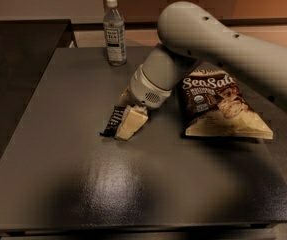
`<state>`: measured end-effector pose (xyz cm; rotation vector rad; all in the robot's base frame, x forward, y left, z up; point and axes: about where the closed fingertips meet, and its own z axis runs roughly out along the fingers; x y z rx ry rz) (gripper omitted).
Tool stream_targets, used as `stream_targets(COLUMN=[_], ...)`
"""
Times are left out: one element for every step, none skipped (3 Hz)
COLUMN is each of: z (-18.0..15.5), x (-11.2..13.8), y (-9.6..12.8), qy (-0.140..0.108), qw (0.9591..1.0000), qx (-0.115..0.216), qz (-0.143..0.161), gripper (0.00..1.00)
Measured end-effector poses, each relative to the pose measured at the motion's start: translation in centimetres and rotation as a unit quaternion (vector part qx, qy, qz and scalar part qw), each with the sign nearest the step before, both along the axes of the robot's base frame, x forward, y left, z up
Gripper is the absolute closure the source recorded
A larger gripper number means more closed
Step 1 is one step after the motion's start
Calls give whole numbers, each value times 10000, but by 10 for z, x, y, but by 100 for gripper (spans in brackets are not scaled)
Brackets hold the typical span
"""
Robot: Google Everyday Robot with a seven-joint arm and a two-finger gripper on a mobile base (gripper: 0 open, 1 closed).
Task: Pick rxbar chocolate
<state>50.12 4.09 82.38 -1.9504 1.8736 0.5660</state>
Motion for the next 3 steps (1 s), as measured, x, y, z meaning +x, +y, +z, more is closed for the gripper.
stream_targets(z=[5, 6, 31], x=[0, 0, -1], y=[0, 0, 4], qy=[-1, -2, -105], qw=[10000, 10000, 9997], qx=[1, 3, 209], qz=[0, 1, 68], gripper=[87, 100, 100])
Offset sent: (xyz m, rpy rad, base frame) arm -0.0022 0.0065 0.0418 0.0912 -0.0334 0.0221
